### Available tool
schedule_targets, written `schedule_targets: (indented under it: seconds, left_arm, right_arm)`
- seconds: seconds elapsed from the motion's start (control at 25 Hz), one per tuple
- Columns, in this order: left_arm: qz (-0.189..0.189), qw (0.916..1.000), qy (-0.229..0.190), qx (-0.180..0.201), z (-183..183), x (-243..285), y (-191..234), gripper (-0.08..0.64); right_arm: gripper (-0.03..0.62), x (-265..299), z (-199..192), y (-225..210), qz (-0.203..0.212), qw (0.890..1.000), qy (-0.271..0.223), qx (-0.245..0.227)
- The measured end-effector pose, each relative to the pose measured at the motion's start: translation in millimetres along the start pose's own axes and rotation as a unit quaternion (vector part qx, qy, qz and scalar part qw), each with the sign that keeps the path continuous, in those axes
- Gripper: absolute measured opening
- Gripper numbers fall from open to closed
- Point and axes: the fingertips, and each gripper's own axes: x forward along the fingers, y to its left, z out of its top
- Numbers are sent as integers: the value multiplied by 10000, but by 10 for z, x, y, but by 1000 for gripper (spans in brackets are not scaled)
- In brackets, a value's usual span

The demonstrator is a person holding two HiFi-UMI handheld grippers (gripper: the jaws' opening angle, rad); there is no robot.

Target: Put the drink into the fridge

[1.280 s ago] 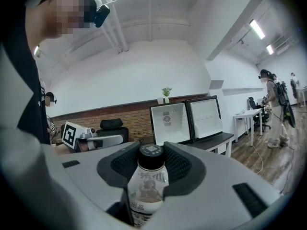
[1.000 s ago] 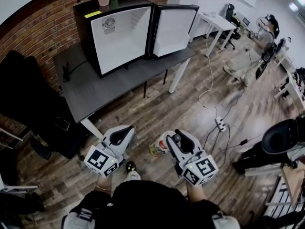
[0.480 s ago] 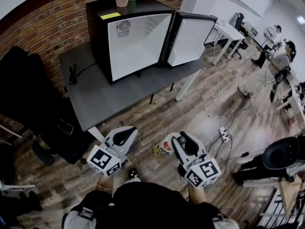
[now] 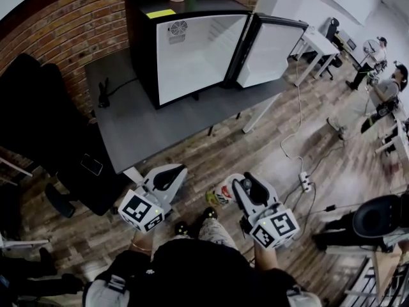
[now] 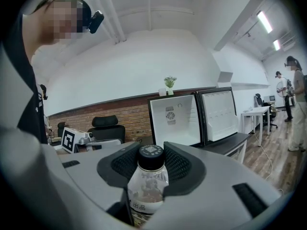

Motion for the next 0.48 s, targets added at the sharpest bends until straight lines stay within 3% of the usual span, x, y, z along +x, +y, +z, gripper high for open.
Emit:
schedule_targets:
  seconds: [0.48]
  left_arm:
    - [382, 9990, 177, 169, 5, 408, 359, 3]
  right_arm:
    - [150, 520, 63, -531, 348, 9993, -13, 127]
